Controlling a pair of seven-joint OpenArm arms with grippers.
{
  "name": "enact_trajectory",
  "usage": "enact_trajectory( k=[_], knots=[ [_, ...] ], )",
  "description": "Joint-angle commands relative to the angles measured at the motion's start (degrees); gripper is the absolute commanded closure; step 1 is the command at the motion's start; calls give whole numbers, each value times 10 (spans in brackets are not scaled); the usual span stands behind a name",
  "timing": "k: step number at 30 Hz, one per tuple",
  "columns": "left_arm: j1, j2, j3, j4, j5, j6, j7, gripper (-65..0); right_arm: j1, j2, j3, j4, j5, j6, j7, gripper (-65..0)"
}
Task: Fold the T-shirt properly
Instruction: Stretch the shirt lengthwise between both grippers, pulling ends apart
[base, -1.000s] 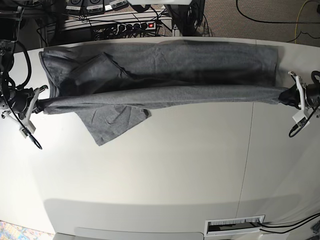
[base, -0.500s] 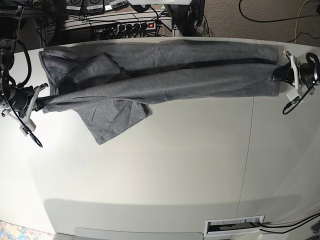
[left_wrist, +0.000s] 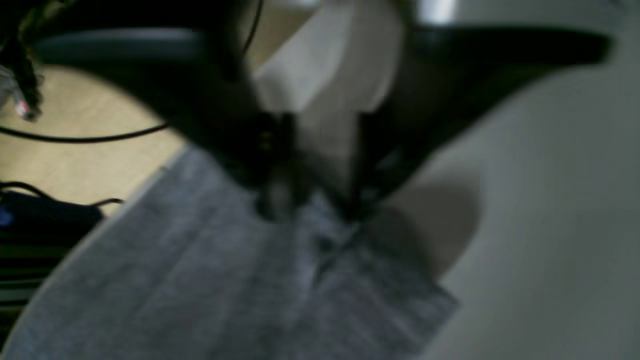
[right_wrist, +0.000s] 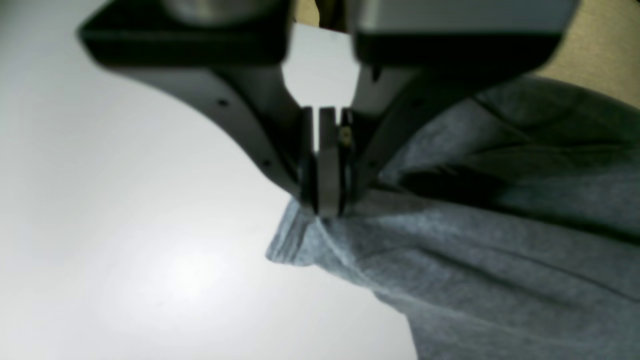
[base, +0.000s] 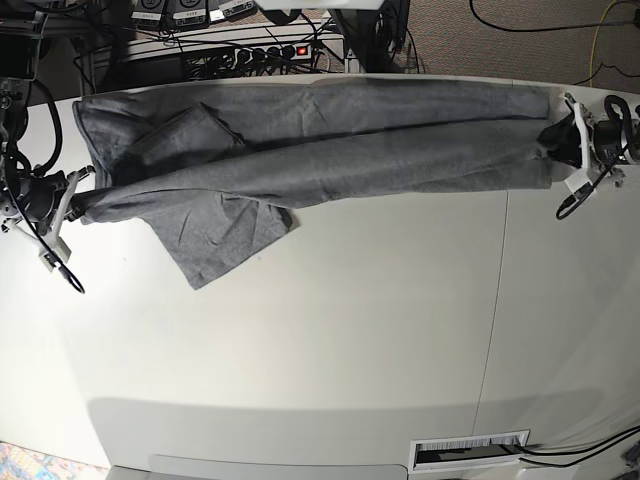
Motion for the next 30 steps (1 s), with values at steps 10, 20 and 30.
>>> enact_trajectory(
  k=[10,20,30],
  knots=[
    [-8,-15,-13,27,-4,-1,-23,-258,9,18,9,7,-4,-1,3,0],
    [6,24,-61,107,-39,-1,-24,-256,5,16,9,7,-13,-1,0,0],
    [50,117,-61,107,14,-1,-25,-84,-22,16,9,7,-47,-1,9,0]
  ],
)
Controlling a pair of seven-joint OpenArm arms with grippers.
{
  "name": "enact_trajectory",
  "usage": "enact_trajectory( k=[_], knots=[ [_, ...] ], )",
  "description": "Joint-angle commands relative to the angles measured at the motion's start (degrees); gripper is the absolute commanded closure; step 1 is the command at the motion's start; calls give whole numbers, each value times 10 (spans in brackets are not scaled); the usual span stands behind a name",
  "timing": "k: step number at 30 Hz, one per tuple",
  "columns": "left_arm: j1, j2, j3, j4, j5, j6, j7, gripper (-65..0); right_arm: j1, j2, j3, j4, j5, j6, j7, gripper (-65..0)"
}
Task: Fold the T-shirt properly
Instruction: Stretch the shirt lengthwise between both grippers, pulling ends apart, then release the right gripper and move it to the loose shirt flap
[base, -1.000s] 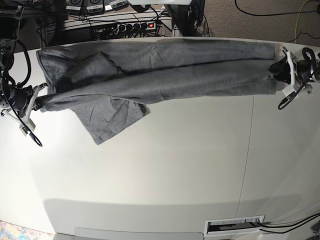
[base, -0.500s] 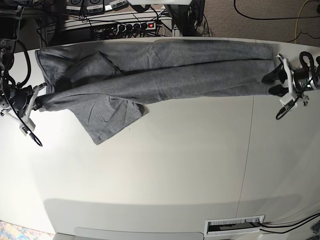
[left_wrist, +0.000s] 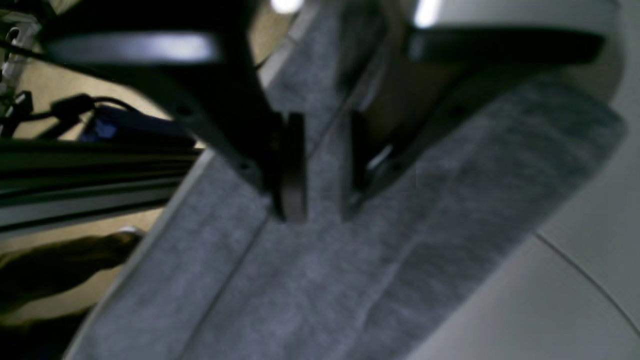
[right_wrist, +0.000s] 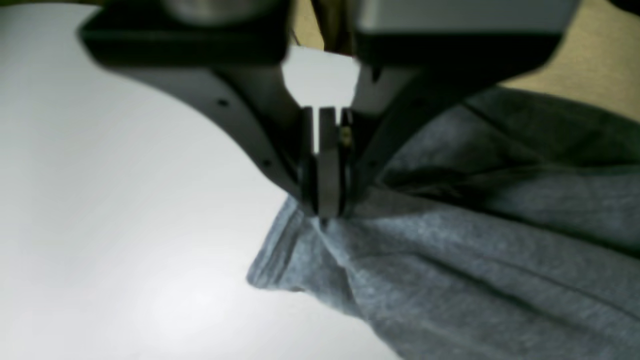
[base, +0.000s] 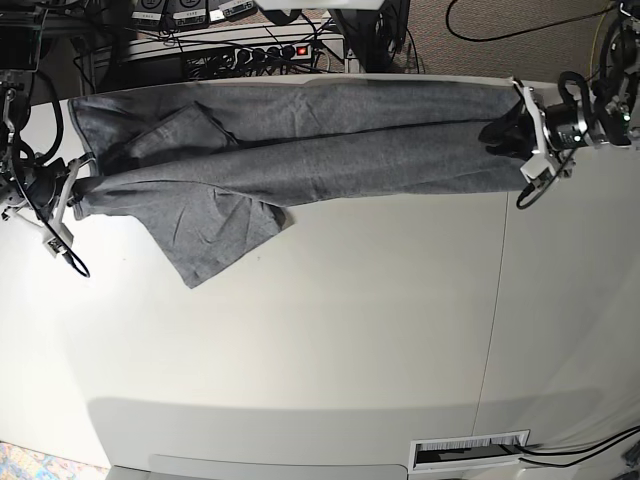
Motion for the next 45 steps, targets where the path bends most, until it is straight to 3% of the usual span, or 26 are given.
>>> enact_trajectory(
  k=[1,5,9,11,15,19,27,30,38,45],
  knots=[
    [-4,-4,-6,6,7,-1,-15,-69,8,16,9,7,-10,-1,3,0],
    [-4,19,-6,6,70,-1,-40,-34,9,16,9,7,-23,-1,13,0],
    [-3,31,-6,6,84,-1,-40,-34,18,16,9,7,-46,-1,38,-173],
    [-4,31,-6,5,86,-1,-41,-34,28,16,9,7,-51,-3,50,-198],
    [-4,31,-6,-3,86,-1,-41,-34,59,13,9,7,-51,-2,76,-198],
    [-4,31,-6,-13,86,-1,-52,-34,93,-10,9,7,-55,-2,101,-198],
    [-4,31,-6,-13,110,-1,-83,0,118,-110,9,-46,-129,-2,227,-198],
    [-4,31,-6,-13,130,-1,-92,0,128,-132,9,-81,-160,-2,282,-198],
    [-4,31,-6,-13,167,-1,-107,0,200,-165,-5,-184,-187,-1,326,-198],
    [-4,31,-6,-13,167,-1,-107,0,266,-170,-112,-284,-236,-1,352,-198]
  ],
)
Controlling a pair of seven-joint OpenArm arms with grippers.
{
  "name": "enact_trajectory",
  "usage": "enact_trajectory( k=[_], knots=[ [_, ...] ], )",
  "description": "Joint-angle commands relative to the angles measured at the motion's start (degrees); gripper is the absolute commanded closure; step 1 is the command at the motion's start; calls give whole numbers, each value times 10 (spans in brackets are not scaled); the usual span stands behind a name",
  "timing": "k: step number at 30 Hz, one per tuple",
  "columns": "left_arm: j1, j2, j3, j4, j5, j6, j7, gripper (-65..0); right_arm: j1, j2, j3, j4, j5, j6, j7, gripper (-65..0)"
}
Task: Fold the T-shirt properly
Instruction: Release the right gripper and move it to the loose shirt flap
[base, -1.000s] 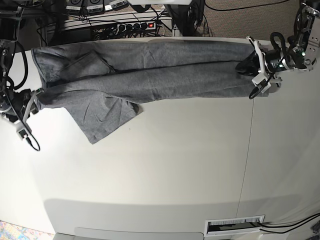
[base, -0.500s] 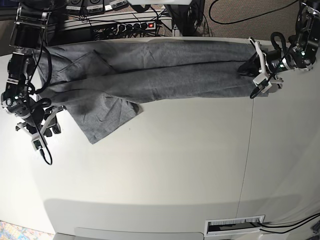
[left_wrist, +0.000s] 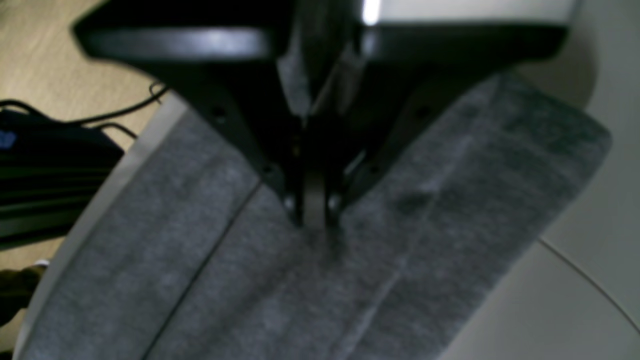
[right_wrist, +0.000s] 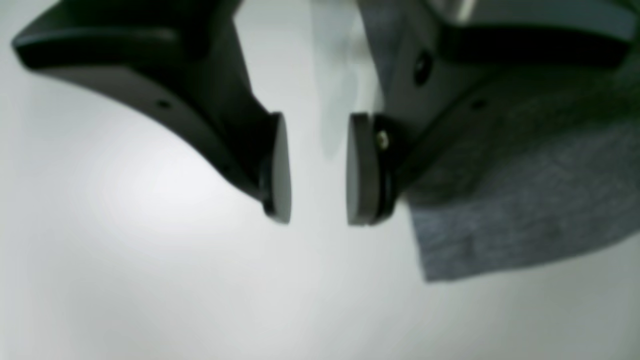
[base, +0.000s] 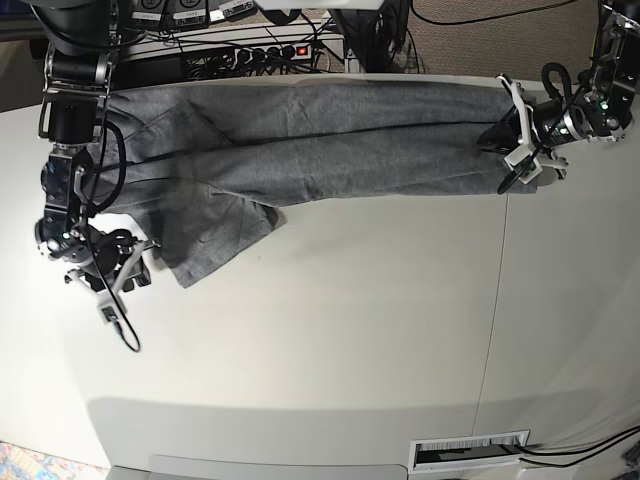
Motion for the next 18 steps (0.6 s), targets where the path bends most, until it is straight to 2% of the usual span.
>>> enact_trajectory(
  k=[1,7,14,15,18],
  knots=[
    [-3,-11,-6,6,-8,-3,-10,0,25,10,-13,-2,-5,-1,15,-198],
    [-3,-11,-6,6,-8,-3,-10,0,49,10,-90,-37,-55,-2,27,-198],
    [-3,-11,-6,6,-8,-3,-10,0,49,10,-107,-94,-56,-2,11,-197],
    [-3,-11,-6,6,-8,-3,-10,0,49,10,-107,-99,-56,-2,3,-182],
    [-3,-11,-6,6,-8,-3,-10,0,50,10,-107,-97,-42,-2,-35,-53]
  ],
)
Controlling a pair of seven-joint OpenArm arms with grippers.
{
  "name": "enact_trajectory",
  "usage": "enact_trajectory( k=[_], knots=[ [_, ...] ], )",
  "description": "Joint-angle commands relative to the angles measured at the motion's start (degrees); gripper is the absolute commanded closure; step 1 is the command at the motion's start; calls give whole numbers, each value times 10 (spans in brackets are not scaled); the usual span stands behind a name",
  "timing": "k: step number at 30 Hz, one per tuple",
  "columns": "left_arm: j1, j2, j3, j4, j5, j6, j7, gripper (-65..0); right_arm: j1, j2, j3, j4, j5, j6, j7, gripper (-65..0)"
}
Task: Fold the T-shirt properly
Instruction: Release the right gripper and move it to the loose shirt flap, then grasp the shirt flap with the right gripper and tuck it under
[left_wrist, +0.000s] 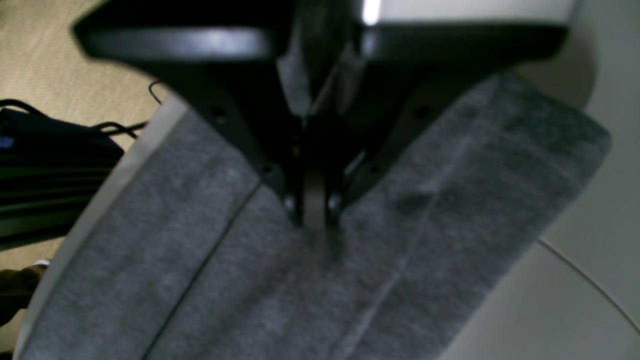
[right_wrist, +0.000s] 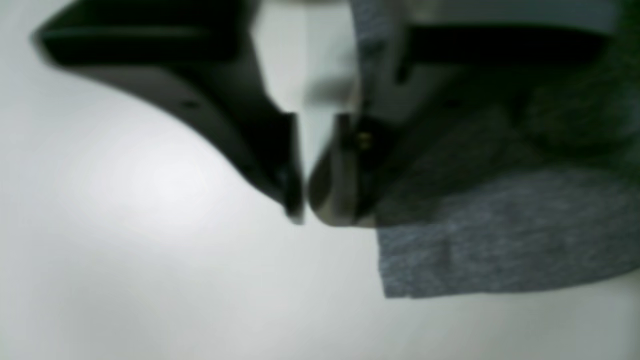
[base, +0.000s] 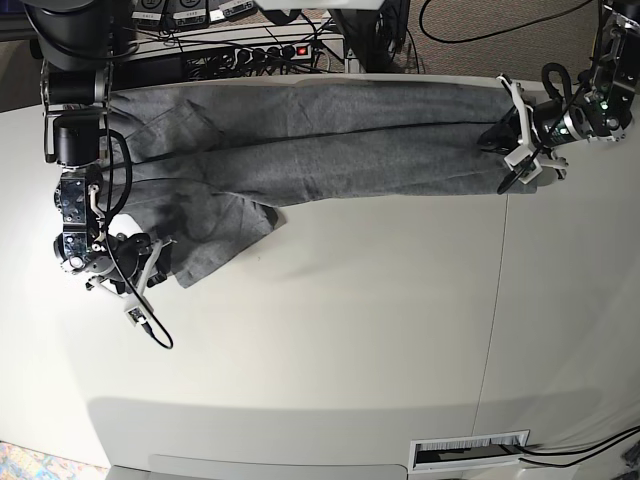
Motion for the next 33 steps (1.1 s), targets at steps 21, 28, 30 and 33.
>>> enact_trajectory(
  k=[21,28,30,33],
  knots=[
    [-3,-11,-6,6,-9,-3,-11,0,0,44,1,152,197,1,-223,0],
    [-3,-11,-6,6,-8,-3,-15,0,0,51,1,159,255,2,-270,0],
    [-3,-11,-6,6,-8,-3,-14,0,1,52,3,164,259,2,-268,0],
    [-3,-11,-6,6,-9,-3,-15,0,3,51,3,174,225,2,-263,0]
  ],
)
